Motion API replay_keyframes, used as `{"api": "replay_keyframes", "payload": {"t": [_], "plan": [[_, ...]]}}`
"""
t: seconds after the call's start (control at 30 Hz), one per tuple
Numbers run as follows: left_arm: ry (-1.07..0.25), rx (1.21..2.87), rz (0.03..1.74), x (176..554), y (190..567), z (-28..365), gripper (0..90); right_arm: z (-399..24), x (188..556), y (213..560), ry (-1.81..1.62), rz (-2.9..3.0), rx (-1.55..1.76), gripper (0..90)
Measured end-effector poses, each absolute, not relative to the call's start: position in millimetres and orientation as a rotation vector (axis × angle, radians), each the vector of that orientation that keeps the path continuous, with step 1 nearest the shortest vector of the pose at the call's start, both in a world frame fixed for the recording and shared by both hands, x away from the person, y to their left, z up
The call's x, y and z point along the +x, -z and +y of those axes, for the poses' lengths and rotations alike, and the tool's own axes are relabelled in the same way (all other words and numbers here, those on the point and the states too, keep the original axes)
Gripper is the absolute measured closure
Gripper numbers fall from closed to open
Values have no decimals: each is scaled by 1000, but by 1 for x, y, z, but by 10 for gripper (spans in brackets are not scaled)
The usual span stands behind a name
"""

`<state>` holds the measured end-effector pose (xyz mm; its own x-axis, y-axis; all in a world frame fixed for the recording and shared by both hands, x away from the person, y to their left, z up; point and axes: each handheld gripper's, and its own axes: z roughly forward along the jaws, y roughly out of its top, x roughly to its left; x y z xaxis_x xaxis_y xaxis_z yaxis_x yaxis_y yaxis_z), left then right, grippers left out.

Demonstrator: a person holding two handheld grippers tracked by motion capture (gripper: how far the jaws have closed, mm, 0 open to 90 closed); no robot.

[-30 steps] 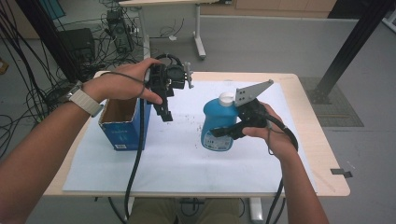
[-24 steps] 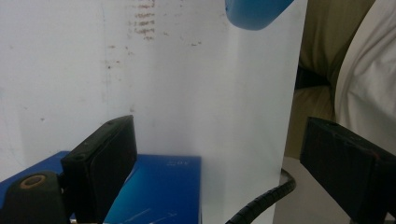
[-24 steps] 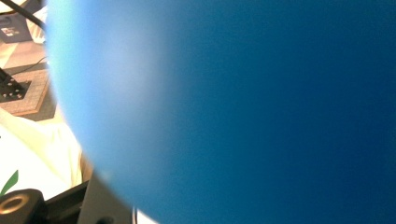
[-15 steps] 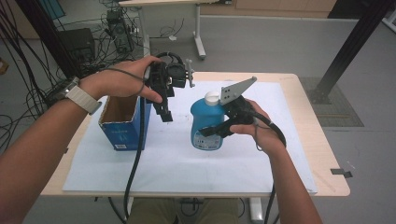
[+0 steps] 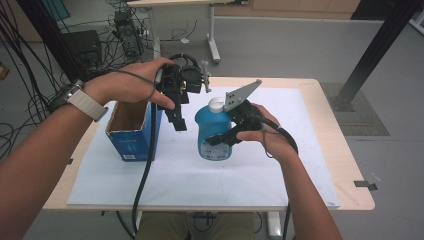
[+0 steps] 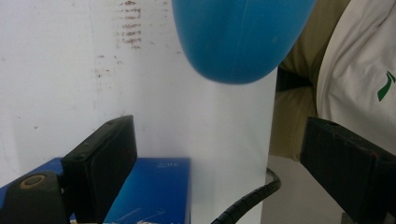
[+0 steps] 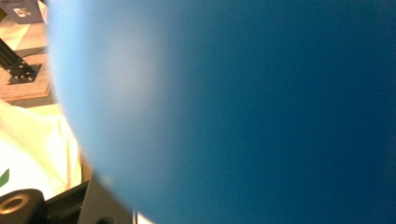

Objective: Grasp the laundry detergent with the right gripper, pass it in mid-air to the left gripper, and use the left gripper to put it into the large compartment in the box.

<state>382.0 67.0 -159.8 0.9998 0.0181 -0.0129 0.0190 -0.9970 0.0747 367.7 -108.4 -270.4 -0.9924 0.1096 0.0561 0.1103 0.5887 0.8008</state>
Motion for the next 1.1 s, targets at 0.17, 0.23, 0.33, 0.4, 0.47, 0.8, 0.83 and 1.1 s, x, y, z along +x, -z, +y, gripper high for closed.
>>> {"api": "replay_keyframes", "payload": {"t": [0.17,0.23,0.33,0.4,0.47,0.8,0.83,1.1], "plan": [[24,3069,15,381,158,66,114,-102,369,271,1400,-2800,-185,441],[28,3072,15,381,157,65,114,-97,371,271,1394,-2804,-182,441],[28,3073,14,381,157,63,113,-94,372,271,1397,-2799,-178,441],[24,3072,11,381,156,62,110,-91,372,271,1401,-2795,-172,441],[24,3072,9,382,154,61,109,-88,373,271,1397,-2797,-170,441],[2,3058,-1,383,151,56,88,-79,374,275,1396,-2792,-164,442],[3,3059,-3,383,151,55,88,-78,375,276,1393,-2796,-163,442],[3,3065,-8,383,151,52,90,-70,375,279,1387,-2793,-155,443]]}}
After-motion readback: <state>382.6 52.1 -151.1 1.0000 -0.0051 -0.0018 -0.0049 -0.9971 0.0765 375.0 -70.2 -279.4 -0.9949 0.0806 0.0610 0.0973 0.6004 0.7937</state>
